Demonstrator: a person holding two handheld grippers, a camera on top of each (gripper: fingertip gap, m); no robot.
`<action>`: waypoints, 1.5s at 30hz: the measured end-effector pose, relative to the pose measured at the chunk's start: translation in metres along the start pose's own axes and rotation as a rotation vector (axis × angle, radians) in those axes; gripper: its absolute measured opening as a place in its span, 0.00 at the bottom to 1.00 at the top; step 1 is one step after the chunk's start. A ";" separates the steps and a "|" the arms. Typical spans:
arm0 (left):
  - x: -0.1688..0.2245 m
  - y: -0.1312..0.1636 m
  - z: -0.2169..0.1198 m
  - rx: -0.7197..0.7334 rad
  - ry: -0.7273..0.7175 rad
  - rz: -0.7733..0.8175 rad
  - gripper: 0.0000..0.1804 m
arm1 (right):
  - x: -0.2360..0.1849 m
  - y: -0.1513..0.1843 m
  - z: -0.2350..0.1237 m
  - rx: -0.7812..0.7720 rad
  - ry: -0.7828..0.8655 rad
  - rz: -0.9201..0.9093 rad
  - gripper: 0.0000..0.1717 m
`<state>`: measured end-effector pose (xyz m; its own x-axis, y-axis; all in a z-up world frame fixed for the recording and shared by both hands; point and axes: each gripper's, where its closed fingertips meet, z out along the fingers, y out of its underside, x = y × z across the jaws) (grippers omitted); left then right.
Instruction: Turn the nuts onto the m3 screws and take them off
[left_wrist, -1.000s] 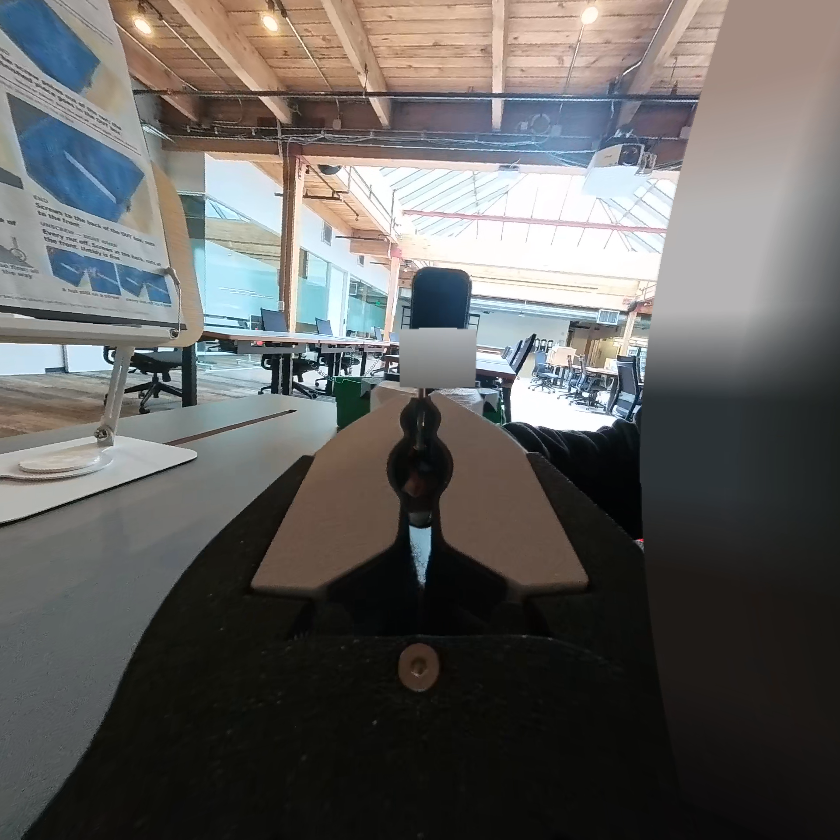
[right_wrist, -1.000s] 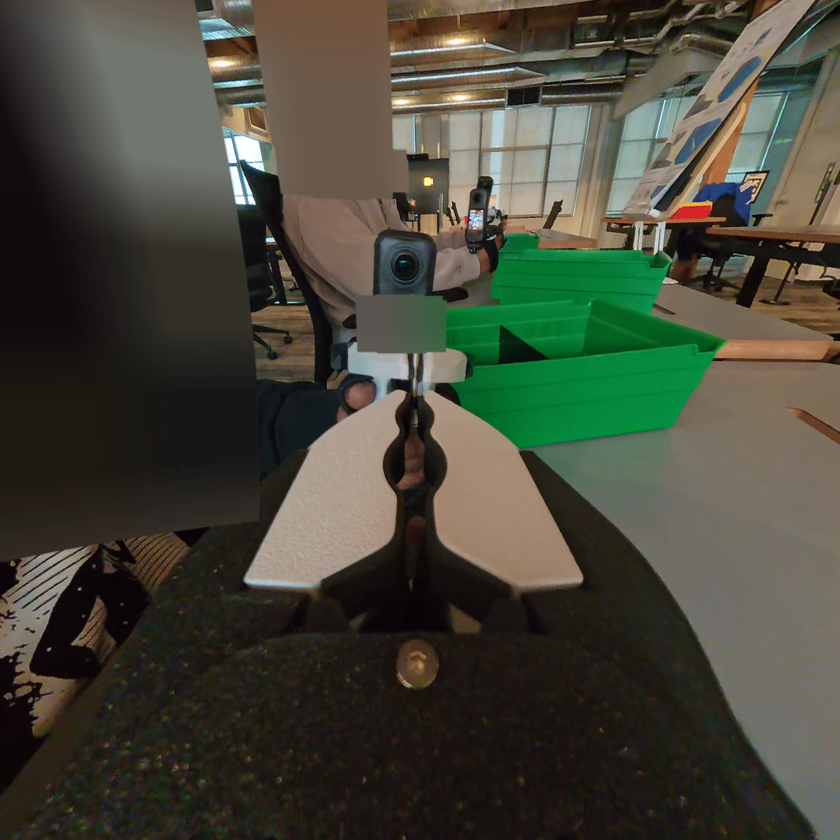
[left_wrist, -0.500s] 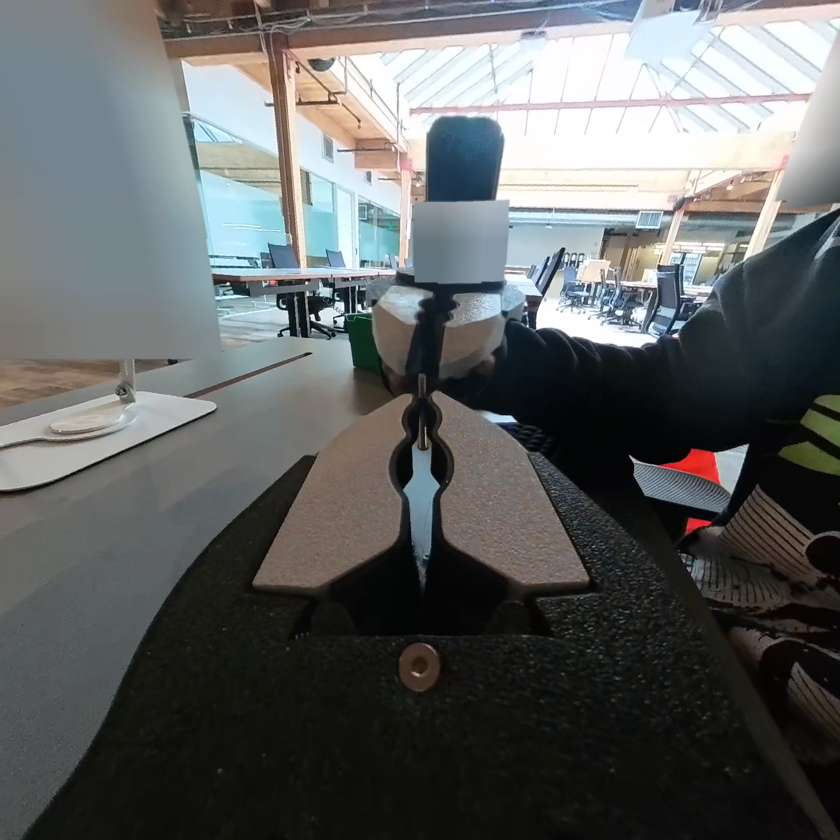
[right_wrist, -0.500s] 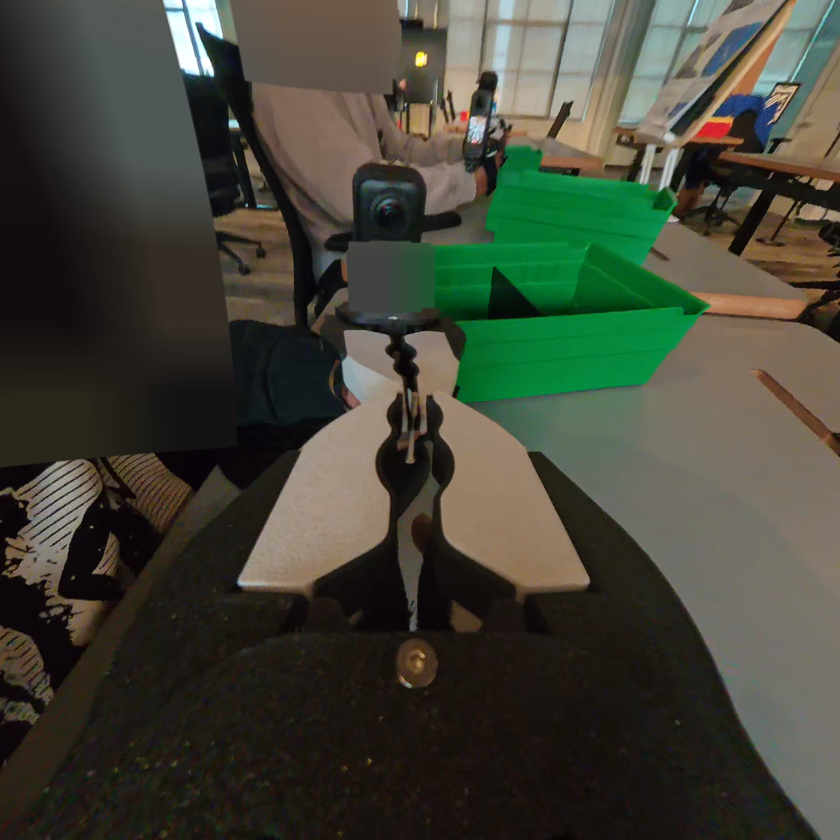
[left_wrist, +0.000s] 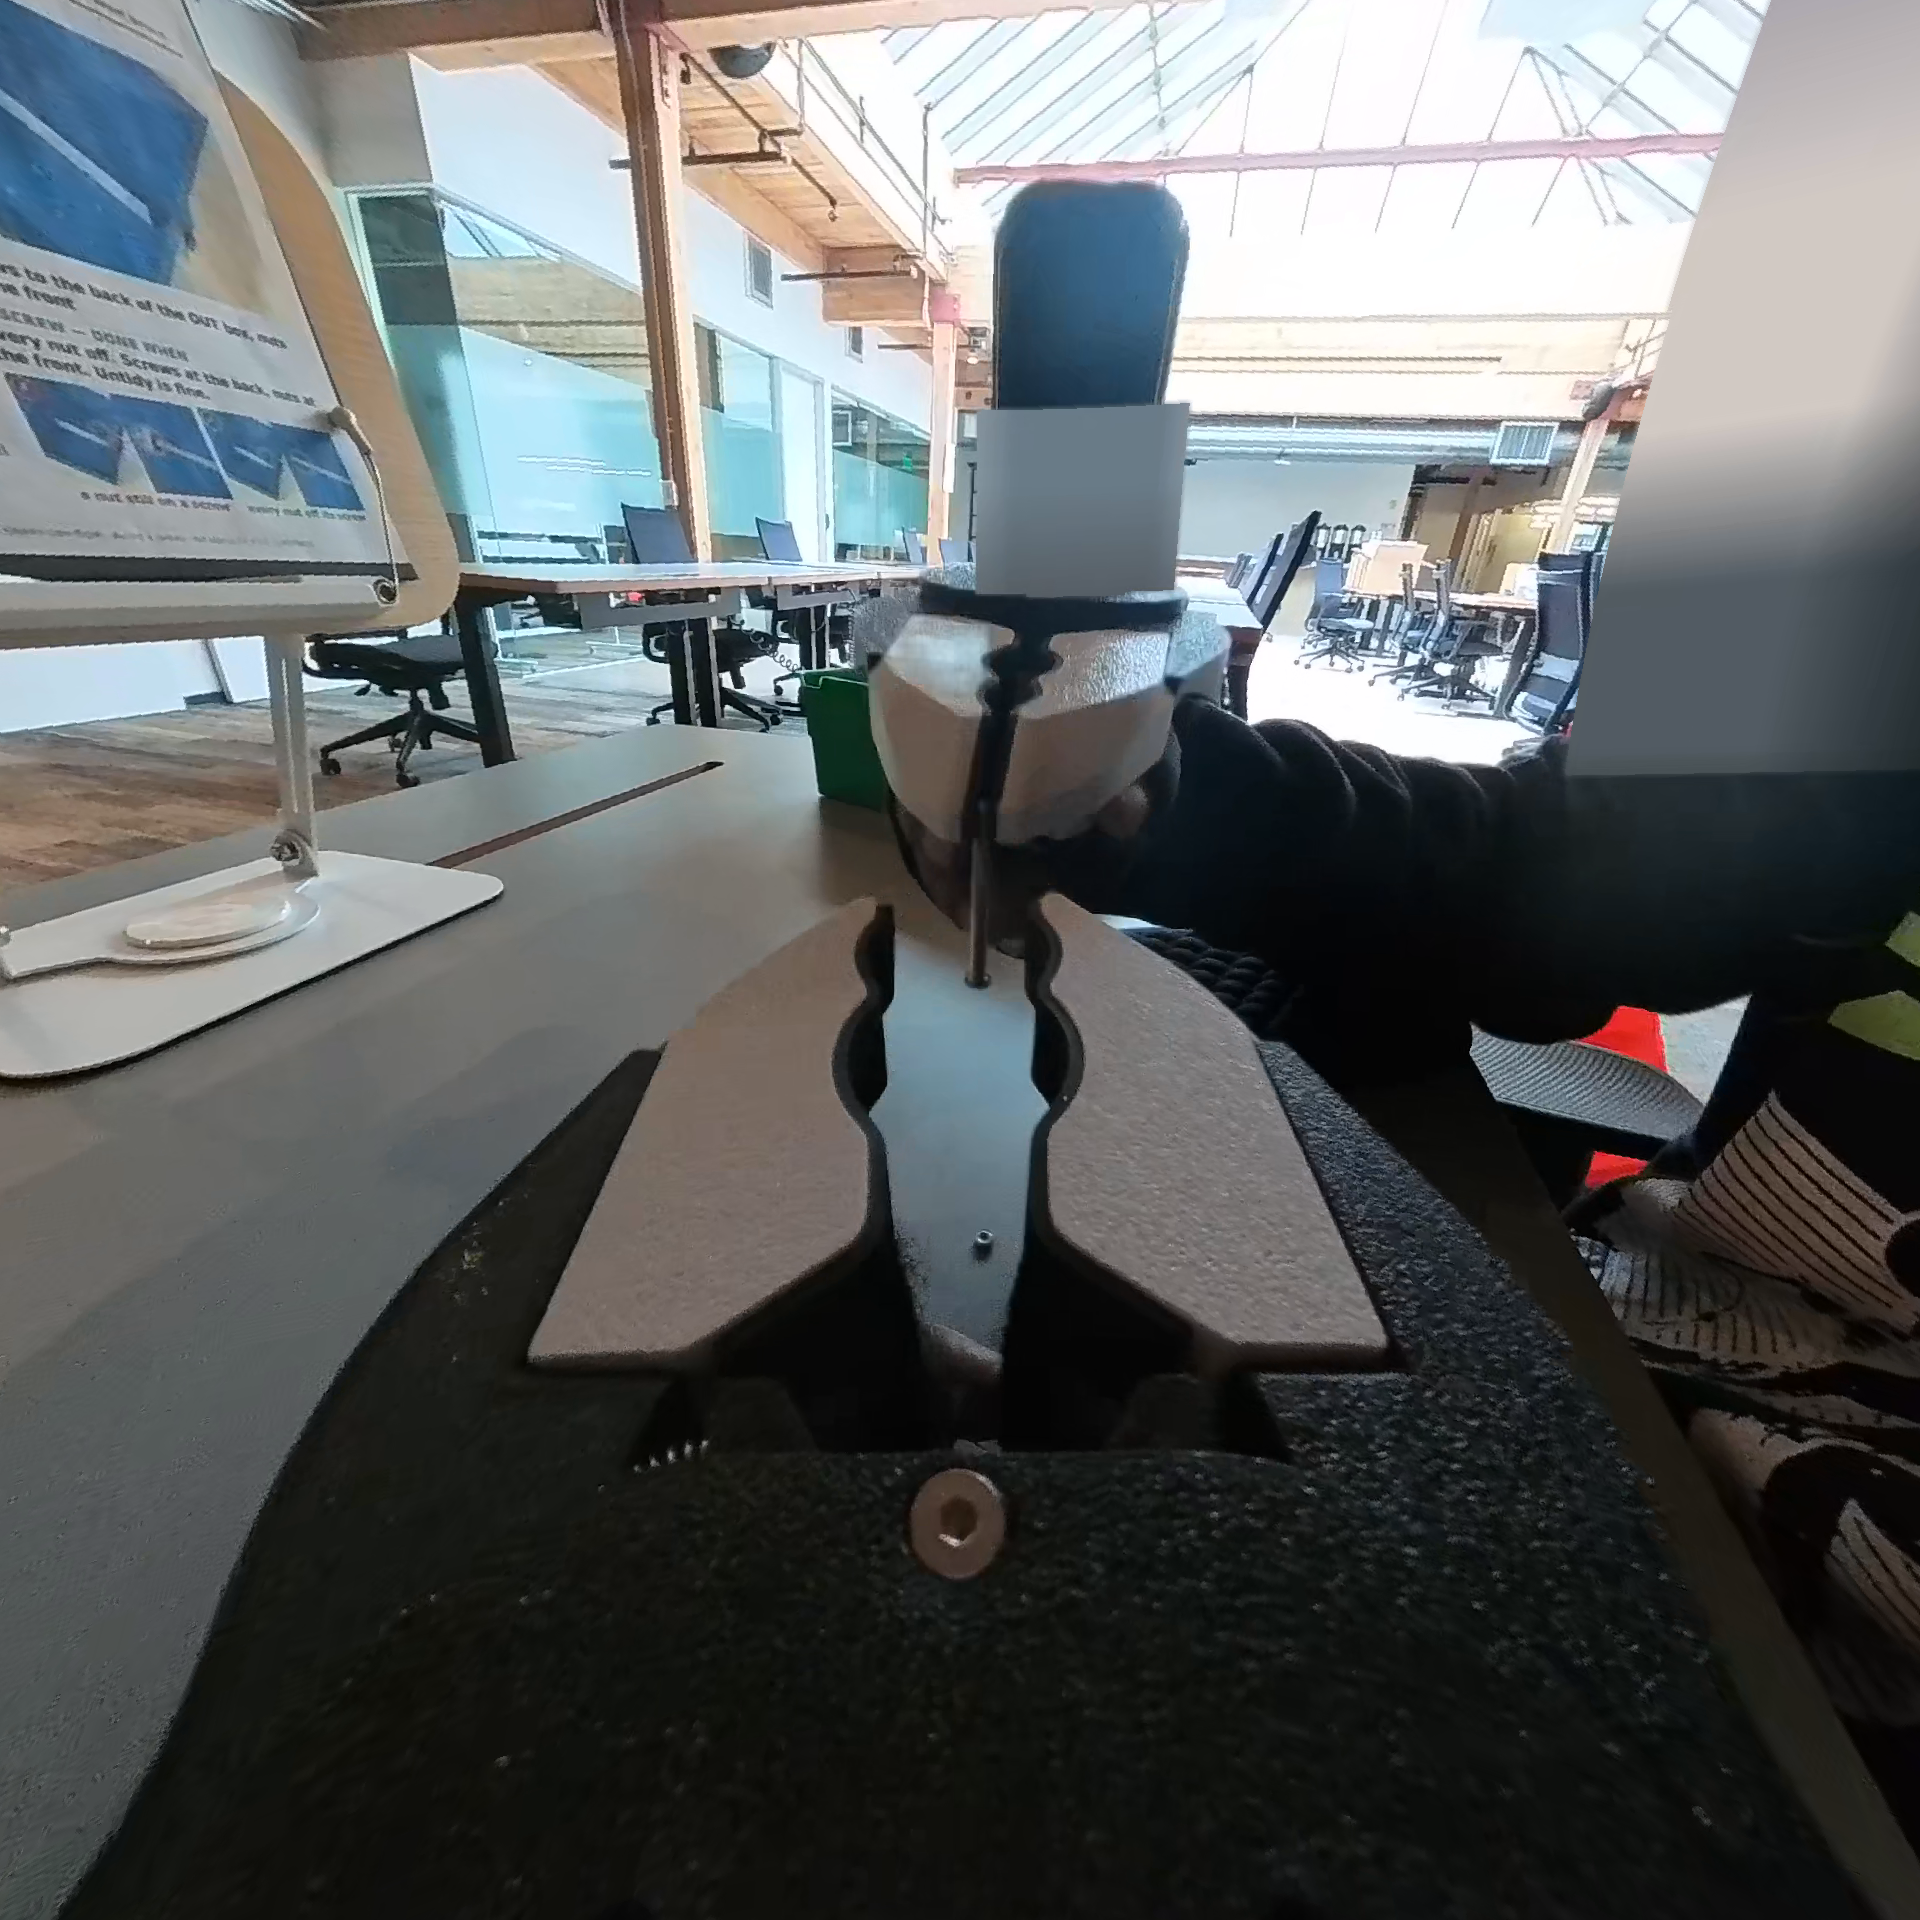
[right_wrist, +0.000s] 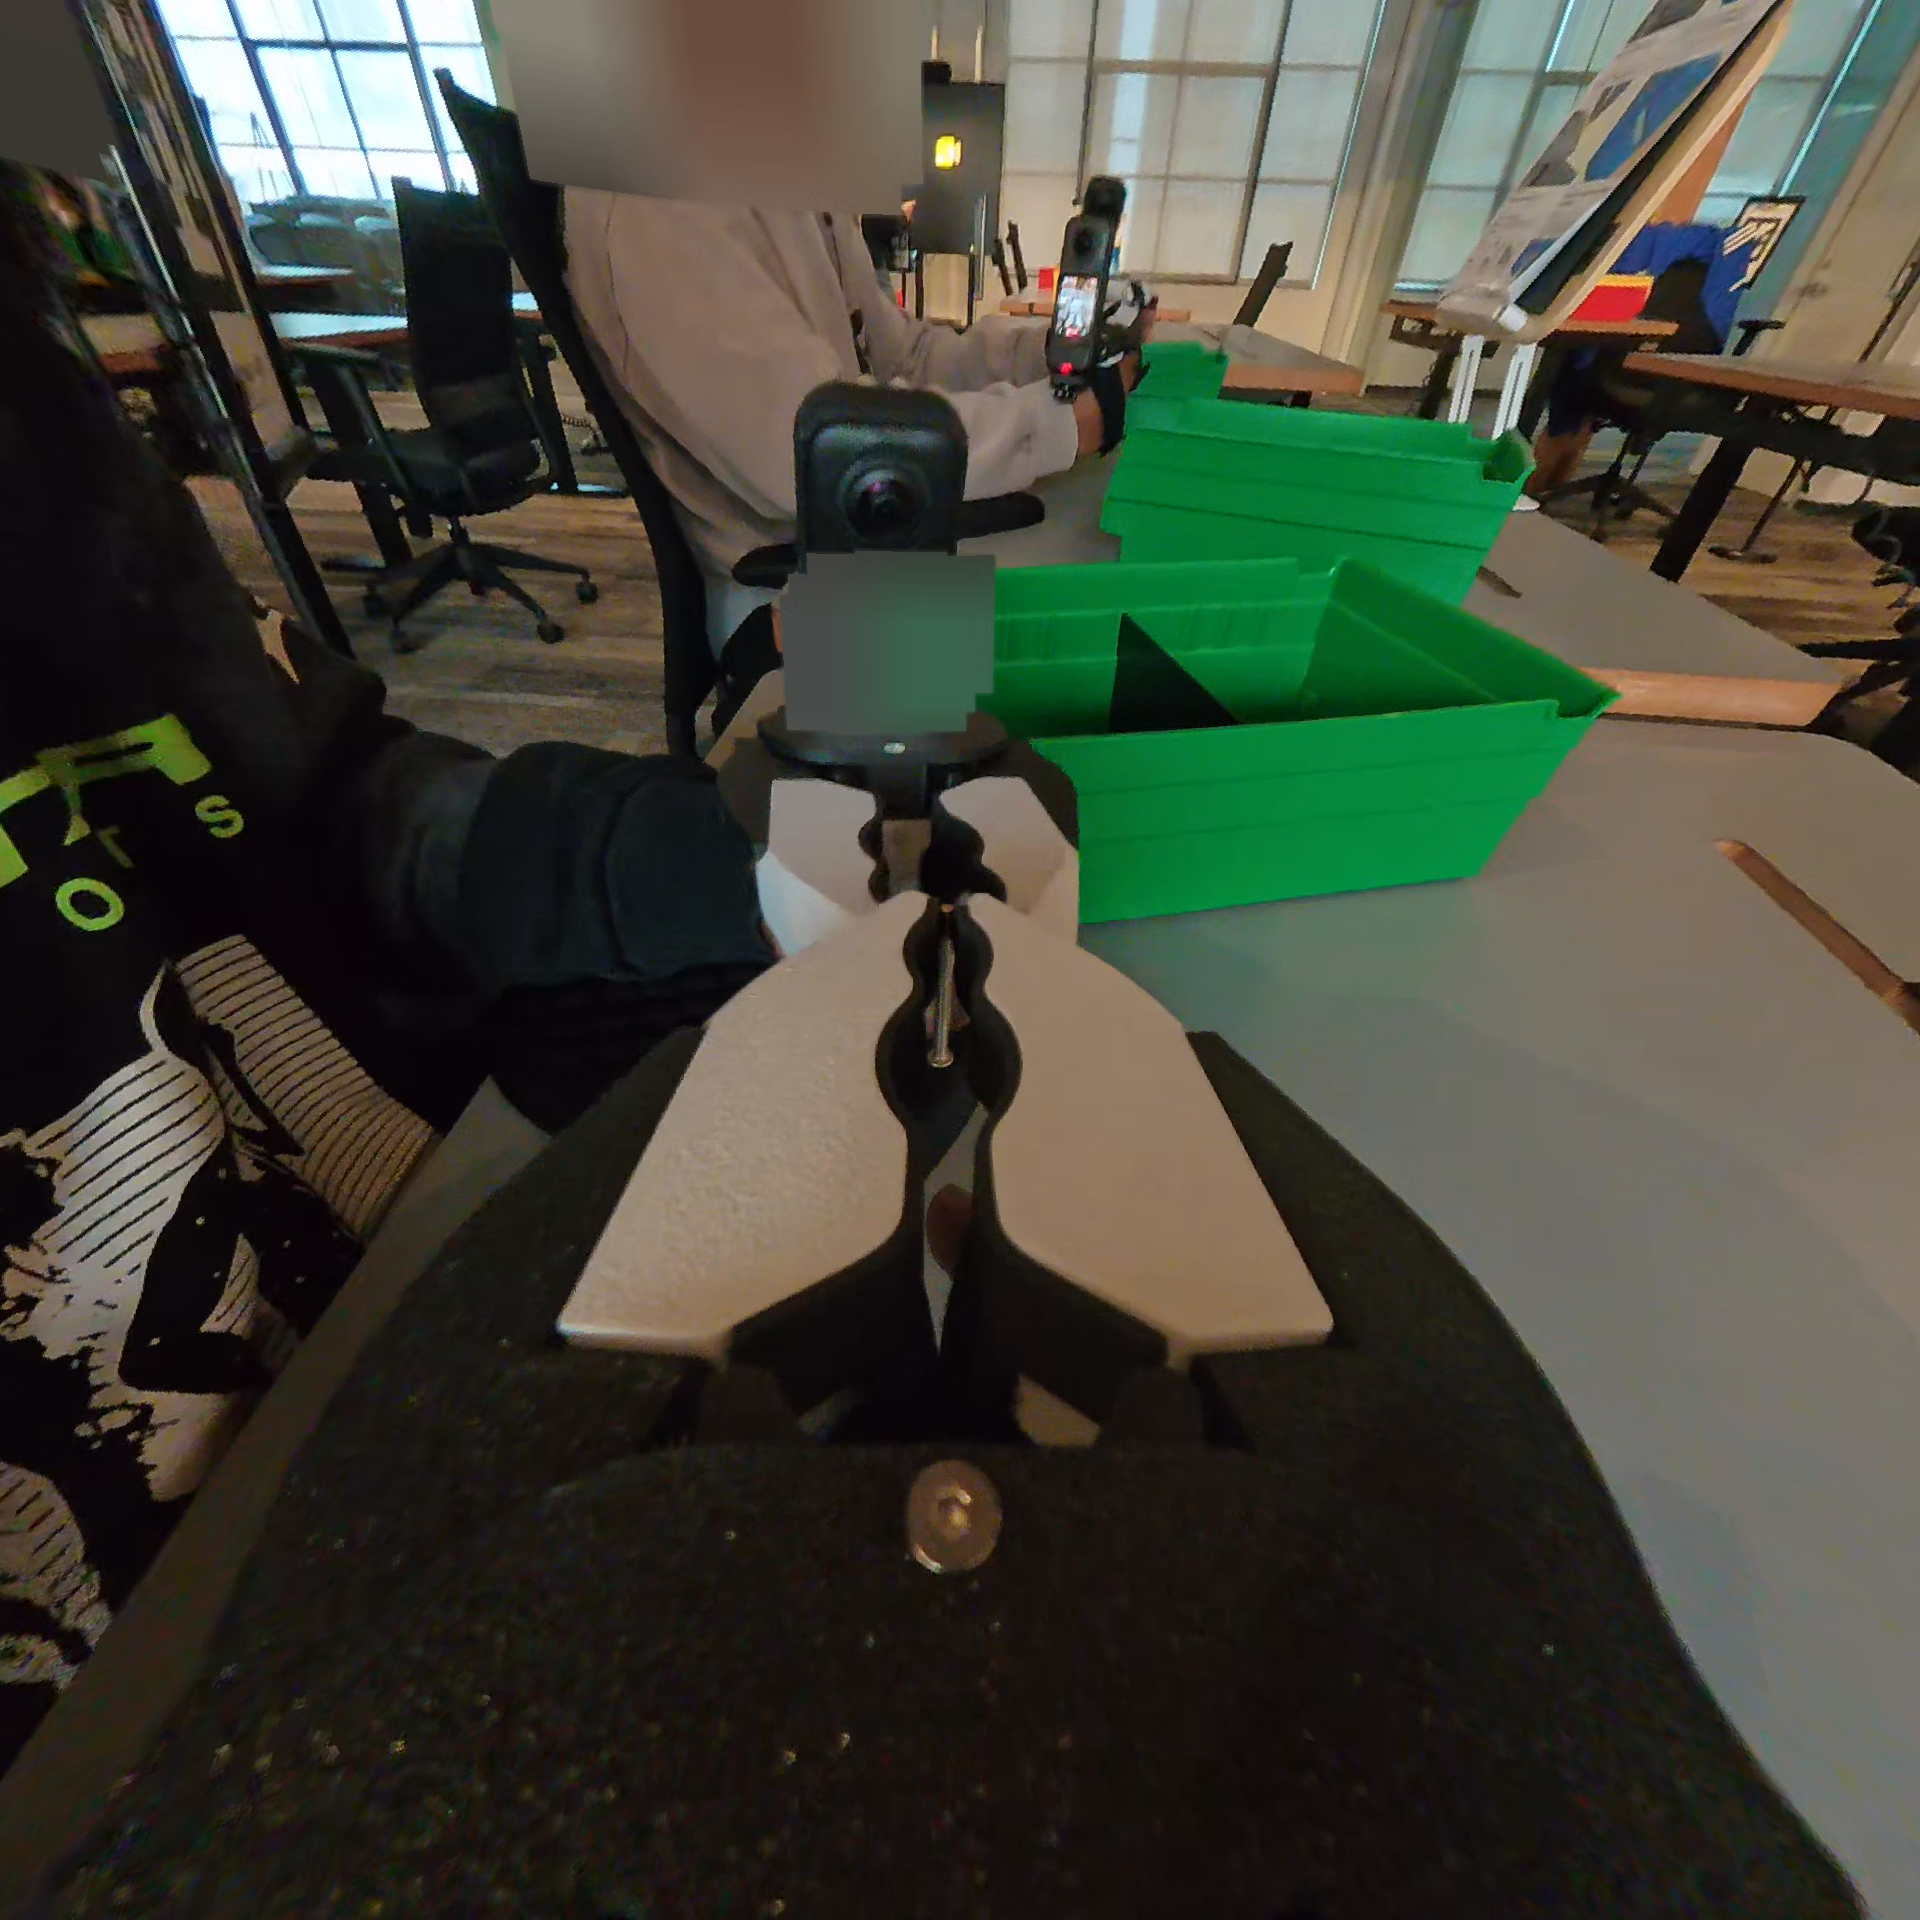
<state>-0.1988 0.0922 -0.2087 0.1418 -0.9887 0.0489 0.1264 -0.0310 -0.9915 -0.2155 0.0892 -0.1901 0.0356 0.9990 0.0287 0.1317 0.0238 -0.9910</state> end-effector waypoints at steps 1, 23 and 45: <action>0.000 0.001 0.000 -0.002 -0.002 0.005 0.14 | 0.001 -0.003 0.000 0.017 0.007 0.001 0.00; 0.002 0.009 0.004 -0.050 -0.018 0.048 0.14 | 0.009 -0.020 -0.006 0.201 0.095 0.058 0.00; 0.004 0.016 0.009 -0.094 0.013 0.031 0.06 | 0.000 -0.008 0.005 0.157 0.051 0.042 0.00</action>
<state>-0.1876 0.0888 -0.2237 0.1313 -0.9912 0.0170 0.0292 -0.0133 -0.9995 -0.2215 0.0891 -0.1829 0.0889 0.9960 -0.0104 -0.0269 -0.0081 -0.9996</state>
